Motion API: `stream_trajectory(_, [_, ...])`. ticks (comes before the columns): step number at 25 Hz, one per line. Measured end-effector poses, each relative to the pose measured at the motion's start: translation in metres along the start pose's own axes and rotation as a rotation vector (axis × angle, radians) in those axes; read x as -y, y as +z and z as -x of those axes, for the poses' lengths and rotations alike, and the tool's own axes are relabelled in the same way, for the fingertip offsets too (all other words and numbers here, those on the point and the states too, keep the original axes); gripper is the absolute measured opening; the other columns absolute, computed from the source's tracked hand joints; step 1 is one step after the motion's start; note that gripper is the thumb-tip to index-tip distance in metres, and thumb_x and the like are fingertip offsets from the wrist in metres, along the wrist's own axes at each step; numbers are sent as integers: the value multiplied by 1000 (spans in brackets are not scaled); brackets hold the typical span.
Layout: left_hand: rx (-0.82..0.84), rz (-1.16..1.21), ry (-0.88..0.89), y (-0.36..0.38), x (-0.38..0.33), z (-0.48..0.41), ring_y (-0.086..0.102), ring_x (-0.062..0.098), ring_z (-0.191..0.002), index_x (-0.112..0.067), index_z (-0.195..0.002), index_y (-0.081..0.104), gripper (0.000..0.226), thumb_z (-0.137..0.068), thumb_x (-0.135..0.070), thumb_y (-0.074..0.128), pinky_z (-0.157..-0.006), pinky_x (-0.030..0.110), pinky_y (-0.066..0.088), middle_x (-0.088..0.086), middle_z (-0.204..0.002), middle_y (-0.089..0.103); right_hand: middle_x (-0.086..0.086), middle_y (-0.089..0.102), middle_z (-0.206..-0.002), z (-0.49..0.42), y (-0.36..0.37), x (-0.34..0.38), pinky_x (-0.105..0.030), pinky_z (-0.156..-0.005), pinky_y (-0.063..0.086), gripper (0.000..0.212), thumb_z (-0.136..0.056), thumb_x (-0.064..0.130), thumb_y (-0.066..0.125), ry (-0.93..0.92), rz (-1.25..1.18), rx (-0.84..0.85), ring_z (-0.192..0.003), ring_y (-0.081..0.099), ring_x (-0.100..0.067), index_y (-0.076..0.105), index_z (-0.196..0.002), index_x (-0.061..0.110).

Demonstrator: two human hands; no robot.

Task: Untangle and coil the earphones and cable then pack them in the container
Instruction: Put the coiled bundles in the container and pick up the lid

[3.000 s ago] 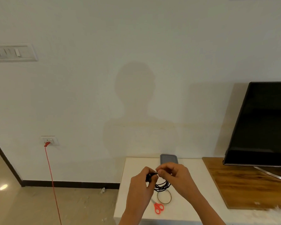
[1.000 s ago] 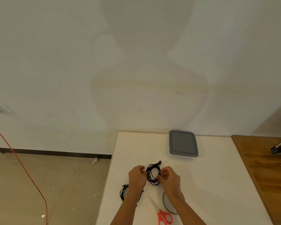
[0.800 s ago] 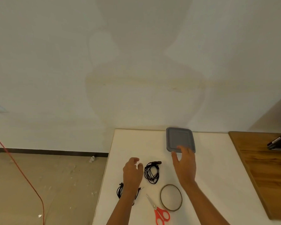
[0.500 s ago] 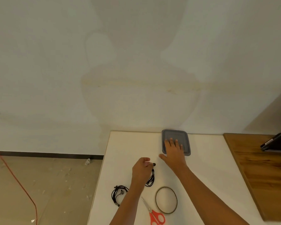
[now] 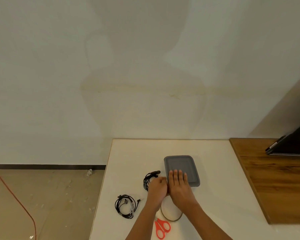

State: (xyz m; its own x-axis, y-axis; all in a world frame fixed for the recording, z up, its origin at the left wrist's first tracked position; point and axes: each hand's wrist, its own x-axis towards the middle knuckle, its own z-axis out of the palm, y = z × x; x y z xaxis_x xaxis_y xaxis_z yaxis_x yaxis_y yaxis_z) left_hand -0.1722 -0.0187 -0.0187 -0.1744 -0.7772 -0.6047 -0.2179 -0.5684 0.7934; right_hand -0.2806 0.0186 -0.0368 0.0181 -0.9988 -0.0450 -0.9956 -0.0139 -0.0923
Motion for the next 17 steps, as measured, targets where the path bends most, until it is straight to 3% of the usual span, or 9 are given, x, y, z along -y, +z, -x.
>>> stream_trajectory(1, [-19,-4,-10,-1,0,1,58,23,-73,-12,-66,59,31,-92,-8,42,-72,35,54,11,-75,61,-23,73,-94,-3,-3,-2,-46,-68,60,53,-102,14,24,-34,-92,-65,-86,72,-37,73,-98,-3])
stream_trajectory(3, [-27,81,-53,-2,0,0,58,24,-72,-12,-67,55,29,-93,-3,45,-72,35,55,9,-74,58,-18,75,-92,-7,-32,-3,-36,-60,61,46,-103,15,30,-48,-276,-197,-78,74,-29,72,-99,-3])
stream_trajectory(5, [-39,126,-35,-1,-2,-2,44,20,-59,-15,-52,44,39,-86,4,42,-58,29,47,5,-58,43,1,74,-102,-6,-57,-10,-22,-58,58,41,-104,16,23,40,-452,-340,-82,72,-14,60,-120,12])
stream_trajectory(7, [-46,86,-1,1,-5,0,35,18,-56,-20,-47,35,38,-78,0,44,-53,27,39,1,-54,33,13,66,-97,5,-59,-36,-16,-60,47,31,-102,23,27,409,-685,-590,-86,66,-14,51,-121,25])
stream_trajectory(10, [-85,-52,66,1,-3,7,51,27,-69,-19,-66,52,24,-82,-1,49,-66,34,46,2,-66,50,-19,64,-96,40,-42,-85,-35,-68,51,27,-99,15,35,1053,-822,-813,-91,62,-40,56,-112,4])
stream_trajectory(12, [-291,-166,157,-7,3,12,61,28,-74,-12,-86,64,15,-84,-3,53,-62,24,50,2,-76,64,-27,64,-105,62,-23,-107,-51,-85,52,31,-98,12,36,1324,-947,-752,-99,61,-44,61,-108,-4])
stream_trajectory(14, [-490,-241,228,-23,7,13,61,22,-75,-7,-98,62,14,-85,-7,57,-56,20,44,1,-79,65,-26,66,-111,79,-9,-115,-55,-93,50,29,-95,8,43,1378,-991,-630,-102,61,-44,65,-109,-4])
stream_trajectory(17, [-480,-398,157,-45,7,1,57,26,-97,-3,-116,52,34,-88,-17,63,-72,30,45,10,-103,60,-27,63,-117,87,-8,-112,-50,-93,45,29,-91,12,57,1366,-734,-538,-106,56,-44,63,-116,-3])
